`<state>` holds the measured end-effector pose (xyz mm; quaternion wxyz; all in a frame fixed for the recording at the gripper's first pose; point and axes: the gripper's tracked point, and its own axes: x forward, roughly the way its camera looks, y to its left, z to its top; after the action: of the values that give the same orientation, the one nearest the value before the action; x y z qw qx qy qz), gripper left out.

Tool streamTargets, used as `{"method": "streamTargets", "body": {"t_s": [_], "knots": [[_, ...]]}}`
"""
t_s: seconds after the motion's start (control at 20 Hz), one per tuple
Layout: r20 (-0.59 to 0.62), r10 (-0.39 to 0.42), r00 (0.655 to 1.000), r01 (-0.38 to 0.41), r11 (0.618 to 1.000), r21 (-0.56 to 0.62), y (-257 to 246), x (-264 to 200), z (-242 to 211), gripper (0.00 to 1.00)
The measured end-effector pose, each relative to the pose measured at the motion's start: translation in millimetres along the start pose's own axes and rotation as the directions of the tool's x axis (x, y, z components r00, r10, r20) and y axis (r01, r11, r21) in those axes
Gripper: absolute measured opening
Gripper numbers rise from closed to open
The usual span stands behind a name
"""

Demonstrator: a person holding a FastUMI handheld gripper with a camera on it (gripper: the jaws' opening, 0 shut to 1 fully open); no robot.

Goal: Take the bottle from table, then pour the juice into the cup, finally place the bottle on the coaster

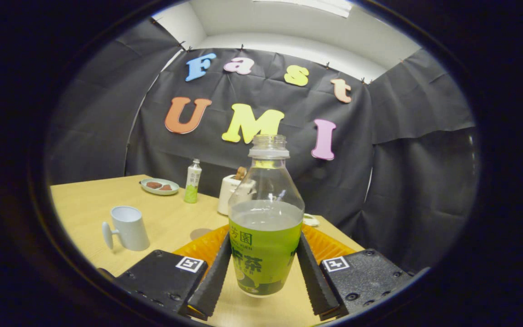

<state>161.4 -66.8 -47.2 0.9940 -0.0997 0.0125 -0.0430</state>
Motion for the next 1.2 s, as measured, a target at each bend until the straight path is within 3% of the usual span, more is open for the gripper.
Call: {"method": "streamTargets", "body": {"t_s": [0.35, 0.7, 1.0, 1.2], "knots": [[0.030, -0.016, 0.999, 0.017, 0.998, -0.053, -18, -39, 67, 0.80], [0.012, -0.065, 0.998, 0.066, 0.967, -0.247, -23, -33, 90, 0.80], [-0.030, -0.063, 0.998, 0.045, 0.903, -0.428, -5, -15, 96, 0.81], [-0.024, -0.111, 0.993, 0.079, 0.827, -0.556, 3, 3, 99, 0.81]]}}
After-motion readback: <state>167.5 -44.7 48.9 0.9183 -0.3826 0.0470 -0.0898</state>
